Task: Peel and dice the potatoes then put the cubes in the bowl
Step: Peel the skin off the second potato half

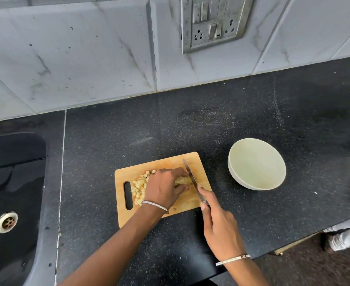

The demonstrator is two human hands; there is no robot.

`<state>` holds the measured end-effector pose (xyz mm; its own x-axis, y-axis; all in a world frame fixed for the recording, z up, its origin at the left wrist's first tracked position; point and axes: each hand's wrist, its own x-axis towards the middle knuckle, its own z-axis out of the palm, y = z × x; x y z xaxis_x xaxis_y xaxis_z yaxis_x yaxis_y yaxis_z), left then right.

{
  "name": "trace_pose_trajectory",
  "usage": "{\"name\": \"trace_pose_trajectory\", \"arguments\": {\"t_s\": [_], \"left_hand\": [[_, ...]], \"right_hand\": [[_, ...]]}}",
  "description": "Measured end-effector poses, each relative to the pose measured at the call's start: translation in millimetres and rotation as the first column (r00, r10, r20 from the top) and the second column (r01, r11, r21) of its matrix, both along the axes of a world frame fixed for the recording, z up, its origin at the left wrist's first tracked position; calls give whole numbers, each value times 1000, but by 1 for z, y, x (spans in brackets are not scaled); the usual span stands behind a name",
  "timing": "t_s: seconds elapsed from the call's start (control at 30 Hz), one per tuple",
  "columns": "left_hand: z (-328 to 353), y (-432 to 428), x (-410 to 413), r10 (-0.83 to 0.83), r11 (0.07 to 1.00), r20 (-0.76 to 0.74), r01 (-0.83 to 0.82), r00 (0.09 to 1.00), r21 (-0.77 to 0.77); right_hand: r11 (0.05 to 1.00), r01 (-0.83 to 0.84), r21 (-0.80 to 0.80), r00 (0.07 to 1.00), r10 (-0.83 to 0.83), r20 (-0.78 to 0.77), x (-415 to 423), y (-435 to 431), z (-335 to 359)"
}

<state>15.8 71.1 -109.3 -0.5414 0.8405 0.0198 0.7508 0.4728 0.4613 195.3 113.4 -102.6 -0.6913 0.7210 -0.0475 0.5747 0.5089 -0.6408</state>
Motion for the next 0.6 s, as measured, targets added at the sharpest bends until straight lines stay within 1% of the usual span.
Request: {"name": "trace_pose_trajectory", "arguments": {"t_s": [0.1,0.33,0.6], "left_hand": [[0,0,0,13,1000,4,-13,1000,-4],[-1,-1,3,38,999,-23,-39,999,-16],[-3,-1,4,50,999,-21,-51,999,-18]], "right_hand": [[999,13,39,1000,-12,-6,-8,2,-4],[999,13,44,1000,-13,0,-13,-1,-11],[995,61,80,998,-62,9,-9,-9,-11]]}}
